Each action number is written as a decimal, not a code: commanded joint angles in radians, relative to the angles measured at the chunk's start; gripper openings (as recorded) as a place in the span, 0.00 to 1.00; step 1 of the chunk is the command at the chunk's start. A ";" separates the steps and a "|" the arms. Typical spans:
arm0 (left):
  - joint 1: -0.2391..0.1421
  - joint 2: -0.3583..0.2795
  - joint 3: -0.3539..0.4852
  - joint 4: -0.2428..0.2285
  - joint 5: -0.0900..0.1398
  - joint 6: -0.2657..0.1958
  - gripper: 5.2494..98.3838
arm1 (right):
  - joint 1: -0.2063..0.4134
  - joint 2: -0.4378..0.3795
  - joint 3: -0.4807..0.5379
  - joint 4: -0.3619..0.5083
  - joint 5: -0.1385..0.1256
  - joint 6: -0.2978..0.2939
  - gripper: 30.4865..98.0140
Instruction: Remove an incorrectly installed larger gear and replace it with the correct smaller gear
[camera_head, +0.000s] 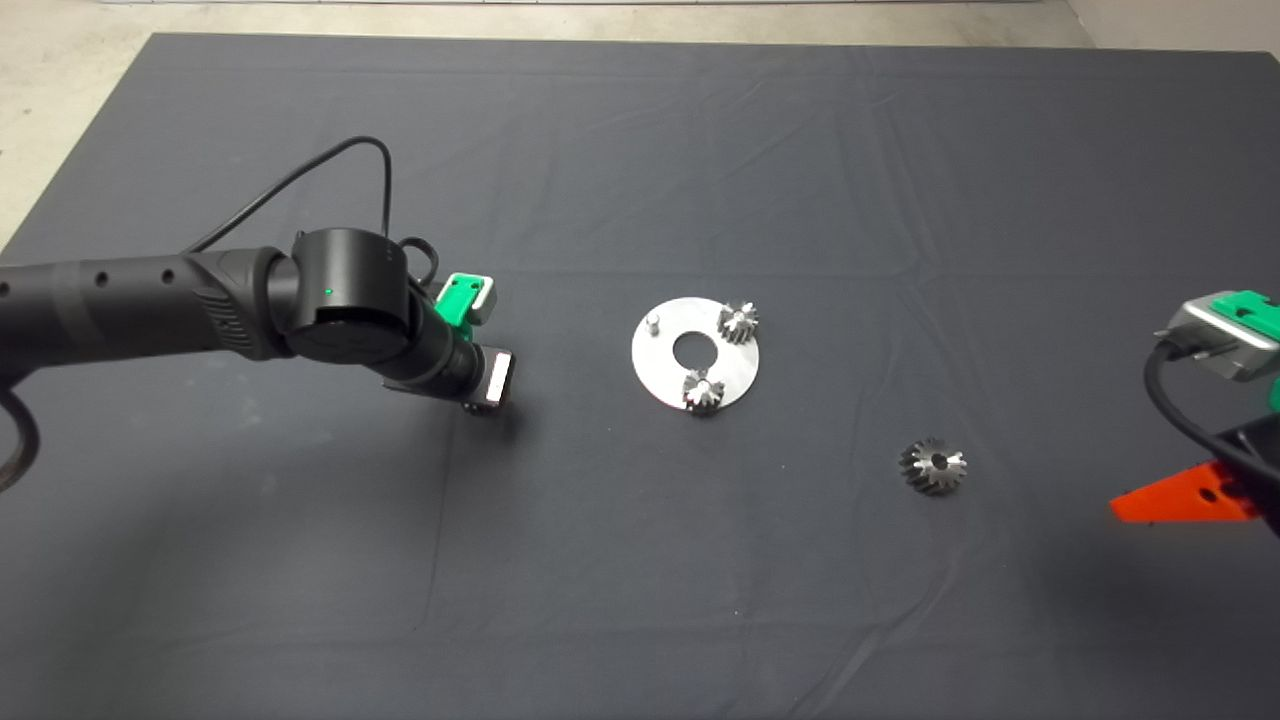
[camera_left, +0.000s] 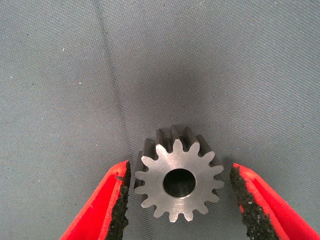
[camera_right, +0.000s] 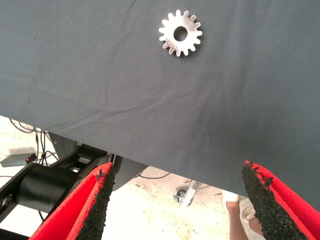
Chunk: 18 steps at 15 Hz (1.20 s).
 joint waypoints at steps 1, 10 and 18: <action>-0.010 0.002 0.001 0.004 0.009 0.019 0.47 | 0.017 -0.001 0.004 0.036 0.000 0.001 0.55; -0.008 0.002 0.000 0.006 0.013 0.021 0.36 | 0.017 -0.002 0.004 0.038 0.000 0.001 0.55; -0.021 0.013 0.001 -0.007 0.013 0.020 0.32 | 0.017 -0.001 0.004 0.039 0.000 0.001 0.55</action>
